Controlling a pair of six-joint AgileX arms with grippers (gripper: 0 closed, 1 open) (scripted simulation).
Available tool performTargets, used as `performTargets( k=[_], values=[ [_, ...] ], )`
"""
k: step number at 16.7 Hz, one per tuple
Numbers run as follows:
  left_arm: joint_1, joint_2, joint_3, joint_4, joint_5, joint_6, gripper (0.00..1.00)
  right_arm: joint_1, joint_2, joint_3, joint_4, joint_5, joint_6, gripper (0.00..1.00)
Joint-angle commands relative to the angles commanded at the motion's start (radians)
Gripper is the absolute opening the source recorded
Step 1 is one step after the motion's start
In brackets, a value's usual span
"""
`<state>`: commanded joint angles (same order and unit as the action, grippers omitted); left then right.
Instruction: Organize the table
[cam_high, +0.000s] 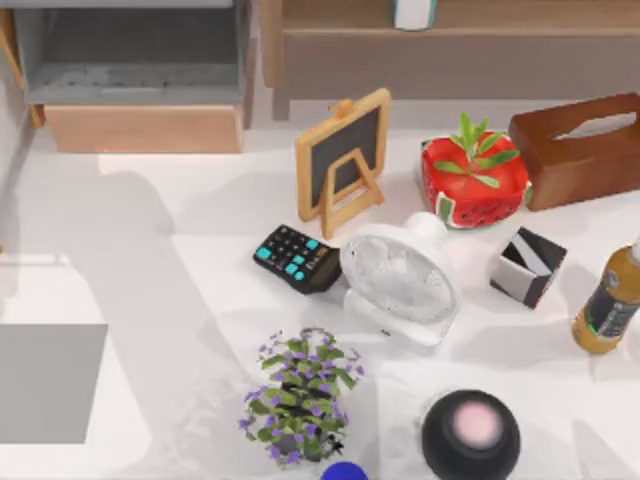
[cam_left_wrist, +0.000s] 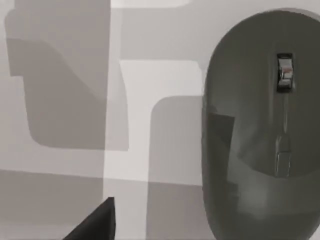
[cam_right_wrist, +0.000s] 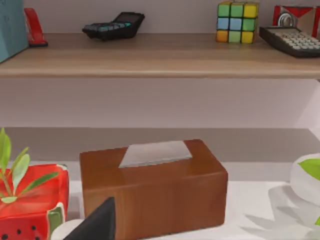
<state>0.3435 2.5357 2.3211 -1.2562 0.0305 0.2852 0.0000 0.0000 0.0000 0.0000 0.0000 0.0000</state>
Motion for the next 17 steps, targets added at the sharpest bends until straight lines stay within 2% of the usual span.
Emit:
performTargets(
  k=[5, 17],
  values=[
    [0.002, -0.012, -0.044, 0.031, 0.003, 0.007, 1.00, 0.000, 0.000, 0.000, 0.000, 0.000, 0.000, 1.00],
    [-0.018, 0.091, 0.077, 0.014, 0.001, -0.014, 1.00, 0.000, 0.000, 0.000, 0.000, 0.000, 0.000, 1.00]
  ],
)
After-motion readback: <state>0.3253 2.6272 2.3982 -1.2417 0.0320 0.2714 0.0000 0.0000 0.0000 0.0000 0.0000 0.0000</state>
